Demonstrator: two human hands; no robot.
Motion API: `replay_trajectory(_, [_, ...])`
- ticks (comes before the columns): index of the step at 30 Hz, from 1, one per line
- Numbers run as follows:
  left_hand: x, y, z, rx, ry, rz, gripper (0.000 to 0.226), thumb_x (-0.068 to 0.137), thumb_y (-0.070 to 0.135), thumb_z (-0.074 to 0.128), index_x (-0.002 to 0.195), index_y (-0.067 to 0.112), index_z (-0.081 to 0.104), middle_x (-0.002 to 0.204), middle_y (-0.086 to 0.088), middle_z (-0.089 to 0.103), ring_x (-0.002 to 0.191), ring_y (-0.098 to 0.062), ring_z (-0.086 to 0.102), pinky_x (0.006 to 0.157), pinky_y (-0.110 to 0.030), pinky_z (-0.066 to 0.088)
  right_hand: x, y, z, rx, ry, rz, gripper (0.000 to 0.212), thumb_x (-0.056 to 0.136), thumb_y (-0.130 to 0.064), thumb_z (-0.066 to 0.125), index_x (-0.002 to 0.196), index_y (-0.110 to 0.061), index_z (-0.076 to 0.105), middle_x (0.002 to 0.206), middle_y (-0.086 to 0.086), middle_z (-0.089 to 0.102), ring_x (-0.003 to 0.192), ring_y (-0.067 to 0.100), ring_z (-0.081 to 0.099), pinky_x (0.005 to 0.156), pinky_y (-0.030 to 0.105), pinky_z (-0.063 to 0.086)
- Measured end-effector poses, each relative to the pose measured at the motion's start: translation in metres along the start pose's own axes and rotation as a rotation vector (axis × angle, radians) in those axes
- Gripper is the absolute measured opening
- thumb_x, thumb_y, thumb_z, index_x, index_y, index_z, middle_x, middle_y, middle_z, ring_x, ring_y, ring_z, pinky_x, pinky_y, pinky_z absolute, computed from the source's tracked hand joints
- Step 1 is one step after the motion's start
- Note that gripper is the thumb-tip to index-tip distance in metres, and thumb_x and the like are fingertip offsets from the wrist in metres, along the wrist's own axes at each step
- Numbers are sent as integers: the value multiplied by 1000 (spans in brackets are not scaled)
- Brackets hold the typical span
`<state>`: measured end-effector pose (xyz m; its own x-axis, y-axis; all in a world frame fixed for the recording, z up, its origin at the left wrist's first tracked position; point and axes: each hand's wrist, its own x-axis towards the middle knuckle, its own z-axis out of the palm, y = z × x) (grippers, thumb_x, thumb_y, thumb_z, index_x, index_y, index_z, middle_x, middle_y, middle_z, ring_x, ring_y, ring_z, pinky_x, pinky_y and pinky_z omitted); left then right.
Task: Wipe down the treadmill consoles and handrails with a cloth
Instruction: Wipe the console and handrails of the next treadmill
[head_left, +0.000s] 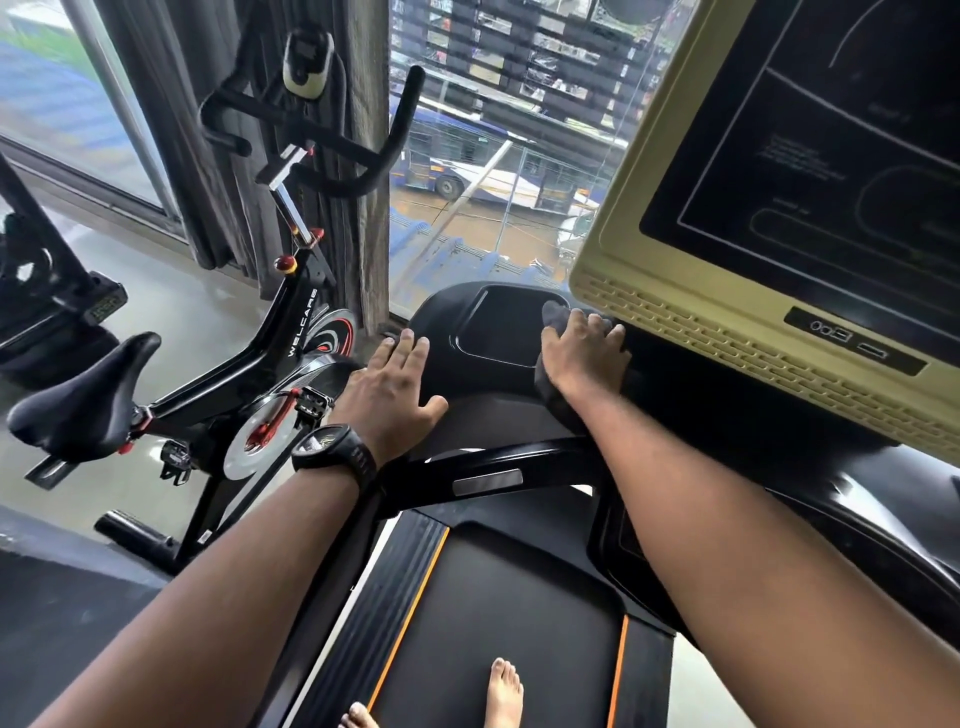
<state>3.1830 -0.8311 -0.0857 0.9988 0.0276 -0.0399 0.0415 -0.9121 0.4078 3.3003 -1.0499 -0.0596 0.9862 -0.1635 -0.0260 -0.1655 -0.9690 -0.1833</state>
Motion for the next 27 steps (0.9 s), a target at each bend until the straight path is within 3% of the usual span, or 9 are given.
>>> replay_trajectory(4, [1, 0, 1, 1, -3, -13, 86, 85, 55, 41, 159, 18, 17, 168, -5, 11, 154, -23, 10, 122, -48, 22, 13, -5, -7, 5, -6, -51, 49, 99, -46, 41, 141, -23, 51, 148, 8, 53, 135, 37, 43, 110, 50, 34])
replay_trajectory(9, [3, 0, 2, 1, -1, -25, 84, 87, 55, 43, 159, 19, 17, 168, -4, 11, 154, -22, 10, 122, -48, 23, -30, -11, 12, -74, 17, -26, 59, 102, -50, 40, 154, -24, 35, 163, 7, 31, 149, 45, 19, 111, 65, 27])
replay_trajectory(14, [1, 1, -1, -6, -14, -27, 90, 80, 57, 36, 159, 20, 17, 168, -3, 12, 154, -21, 11, 122, -48, 23, -30, -10, 11, -61, -11, 72, 57, 104, -52, 33, 154, -24, 30, 163, 9, 25, 149, 48, 14, 110, 76, 20])
replay_trajectory(17, [-1, 1, -2, -31, -12, -21, 83, 88, 50, 47, 159, 19, 18, 168, -4, 12, 154, -22, 10, 123, -45, 19, -29, -13, 11, -36, -16, 134, 59, 105, -51, 30, 156, -21, 28, 165, 11, 21, 149, 49, 11, 109, 75, 24])
replay_trajectory(21, [-1, 1, -6, -117, -14, -23, 87, 80, 48, 45, 158, 16, 23, 167, -7, 16, 154, -23, 12, 125, -39, 14, -44, -6, 20, -210, 12, -259, 65, 103, -56, 33, 156, -20, 28, 163, 11, 23, 147, 51, 16, 109, 65, 29])
replay_trajectory(27, [-2, 1, -10, -168, -29, -31, 90, 76, 45, 49, 157, 12, 28, 165, -11, 21, 153, -25, 16, 125, -38, 14, -33, 25, 3, -316, 11, -980, 68, 96, -56, 36, 156, -23, 37, 159, 8, 38, 145, 50, 29, 104, 69, 41])
